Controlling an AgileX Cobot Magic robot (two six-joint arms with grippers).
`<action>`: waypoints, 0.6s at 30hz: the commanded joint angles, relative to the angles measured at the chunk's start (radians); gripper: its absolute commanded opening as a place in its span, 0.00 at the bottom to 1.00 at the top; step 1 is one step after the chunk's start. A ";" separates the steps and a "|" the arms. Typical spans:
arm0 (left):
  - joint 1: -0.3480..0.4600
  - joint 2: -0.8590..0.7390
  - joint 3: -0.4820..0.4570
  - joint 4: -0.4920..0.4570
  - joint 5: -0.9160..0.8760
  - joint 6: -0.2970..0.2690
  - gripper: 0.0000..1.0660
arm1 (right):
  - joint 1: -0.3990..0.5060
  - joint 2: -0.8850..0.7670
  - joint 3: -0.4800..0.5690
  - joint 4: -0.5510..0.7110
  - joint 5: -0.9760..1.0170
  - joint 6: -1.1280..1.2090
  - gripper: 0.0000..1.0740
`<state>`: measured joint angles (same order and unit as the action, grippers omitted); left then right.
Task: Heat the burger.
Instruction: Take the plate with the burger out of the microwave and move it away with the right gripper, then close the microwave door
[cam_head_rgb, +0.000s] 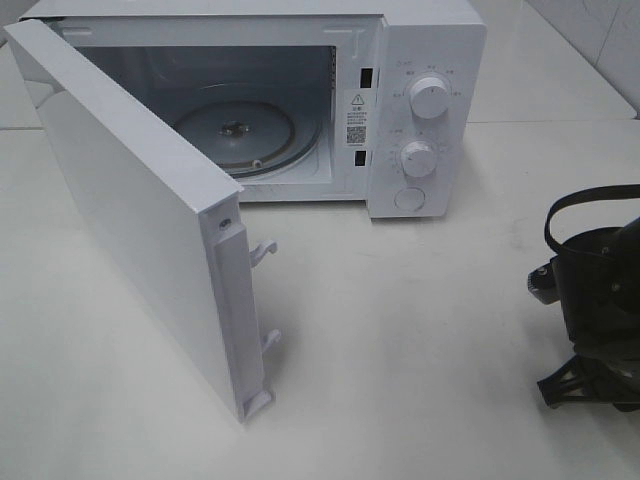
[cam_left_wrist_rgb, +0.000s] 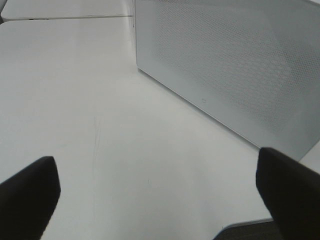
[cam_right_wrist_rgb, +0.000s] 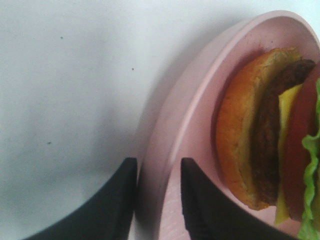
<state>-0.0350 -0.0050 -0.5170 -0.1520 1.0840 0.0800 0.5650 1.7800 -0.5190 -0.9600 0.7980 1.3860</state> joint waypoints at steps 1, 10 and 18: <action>0.000 -0.005 0.000 0.000 -0.013 -0.004 0.94 | -0.007 -0.005 -0.002 0.008 0.010 -0.011 0.40; 0.000 -0.005 0.000 0.000 -0.013 -0.004 0.94 | -0.006 -0.125 -0.032 0.108 0.009 -0.253 0.48; 0.000 -0.005 0.000 0.000 -0.013 -0.004 0.94 | -0.006 -0.337 -0.089 0.324 0.010 -0.597 0.49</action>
<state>-0.0350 -0.0050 -0.5170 -0.1520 1.0840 0.0800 0.5650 1.4590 -0.6050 -0.6610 0.8020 0.8320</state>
